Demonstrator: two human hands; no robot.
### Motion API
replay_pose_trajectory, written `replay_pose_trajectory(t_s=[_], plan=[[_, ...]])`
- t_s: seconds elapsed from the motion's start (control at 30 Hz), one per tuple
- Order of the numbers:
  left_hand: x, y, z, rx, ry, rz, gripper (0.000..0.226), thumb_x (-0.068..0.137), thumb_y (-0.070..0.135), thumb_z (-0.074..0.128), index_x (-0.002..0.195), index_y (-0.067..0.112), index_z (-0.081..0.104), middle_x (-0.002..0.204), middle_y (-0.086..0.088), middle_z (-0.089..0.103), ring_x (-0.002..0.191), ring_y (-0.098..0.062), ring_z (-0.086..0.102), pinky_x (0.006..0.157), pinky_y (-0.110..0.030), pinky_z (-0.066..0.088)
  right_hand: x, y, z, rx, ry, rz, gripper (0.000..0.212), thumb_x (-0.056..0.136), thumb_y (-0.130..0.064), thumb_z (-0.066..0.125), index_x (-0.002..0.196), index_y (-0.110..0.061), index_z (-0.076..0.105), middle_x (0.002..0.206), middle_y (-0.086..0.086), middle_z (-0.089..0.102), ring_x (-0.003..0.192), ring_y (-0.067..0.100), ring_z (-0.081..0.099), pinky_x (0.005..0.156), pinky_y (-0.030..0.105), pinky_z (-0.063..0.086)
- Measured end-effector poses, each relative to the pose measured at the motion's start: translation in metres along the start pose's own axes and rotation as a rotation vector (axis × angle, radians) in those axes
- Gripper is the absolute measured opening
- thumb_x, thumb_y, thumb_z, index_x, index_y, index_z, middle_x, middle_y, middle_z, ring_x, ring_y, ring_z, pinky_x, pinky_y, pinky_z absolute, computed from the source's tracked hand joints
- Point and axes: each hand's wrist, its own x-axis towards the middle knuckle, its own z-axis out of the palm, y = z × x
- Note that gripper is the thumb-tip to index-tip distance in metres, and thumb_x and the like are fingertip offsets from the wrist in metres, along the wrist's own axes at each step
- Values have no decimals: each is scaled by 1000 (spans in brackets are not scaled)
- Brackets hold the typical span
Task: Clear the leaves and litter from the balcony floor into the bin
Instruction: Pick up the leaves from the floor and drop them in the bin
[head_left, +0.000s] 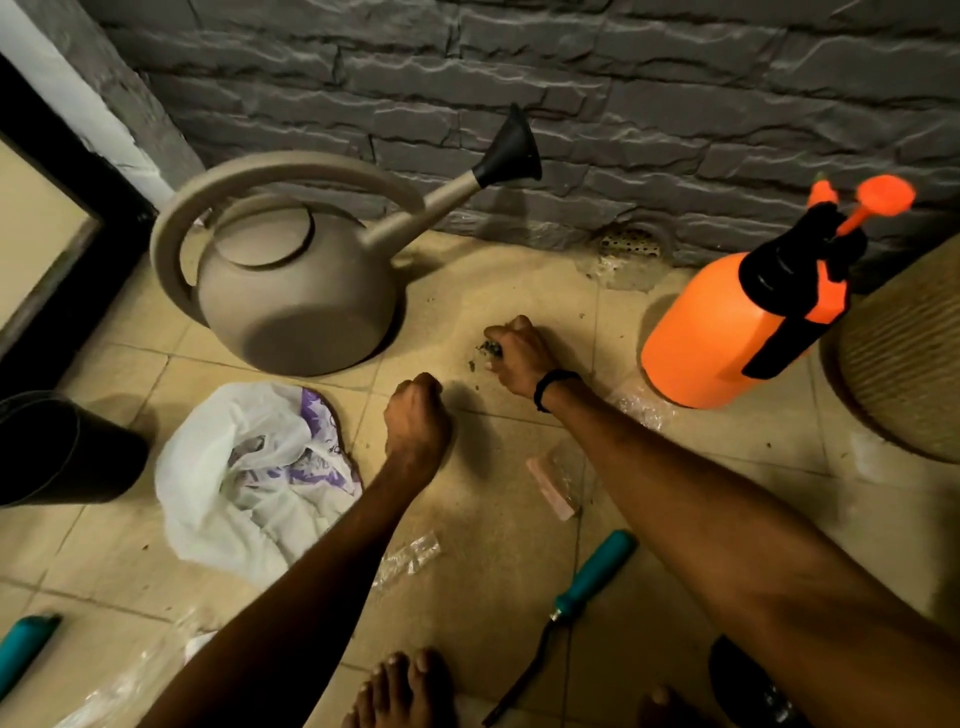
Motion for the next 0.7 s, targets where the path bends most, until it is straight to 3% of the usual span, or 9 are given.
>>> replay_pose_trajectory(t_s=[0.17,0.23,0.33,0.47,0.6,0.7], plan=[[4,-15,-2,-138,42,-48,35,82,-3,63,113,12,68,104,-8,70,92,-26,66,78,-37,55,2,-13,8,-33,13,-76,47,90,-33,69,131,-12,61,130,13,45,120,29,46,103,32,42],[3,-18,0,-180,65,-76,32,83,-3,63,109,13,69,99,-5,70,87,-24,65,75,-36,55,1,-17,17,-70,50,-98,32,94,-25,65,122,-10,66,126,11,48,118,27,48,96,26,43],[3,-18,3,-229,102,-80,26,87,1,64,108,14,68,96,-1,69,83,-19,65,70,-29,50,-3,-24,25,-105,93,-118,18,97,-9,57,108,-5,71,118,11,55,111,27,55,93,34,51],[10,-14,4,-247,133,-77,24,88,2,65,109,12,68,98,-4,69,81,-17,62,69,-24,43,-10,-32,22,-163,138,-175,24,97,-2,45,103,-4,68,116,14,58,108,29,56,93,34,48],[10,-11,8,-178,116,-69,27,93,7,63,118,13,68,113,-9,66,95,-21,64,76,-27,48,-10,-34,20,-198,137,-179,28,97,-1,41,108,-5,66,121,14,58,111,28,56,94,34,47],[1,-7,10,-75,157,1,25,95,6,60,118,9,70,113,-13,66,95,-28,63,79,-34,50,-12,-36,20,-238,144,-168,29,95,1,41,106,-4,66,120,15,58,111,31,56,91,36,48]])
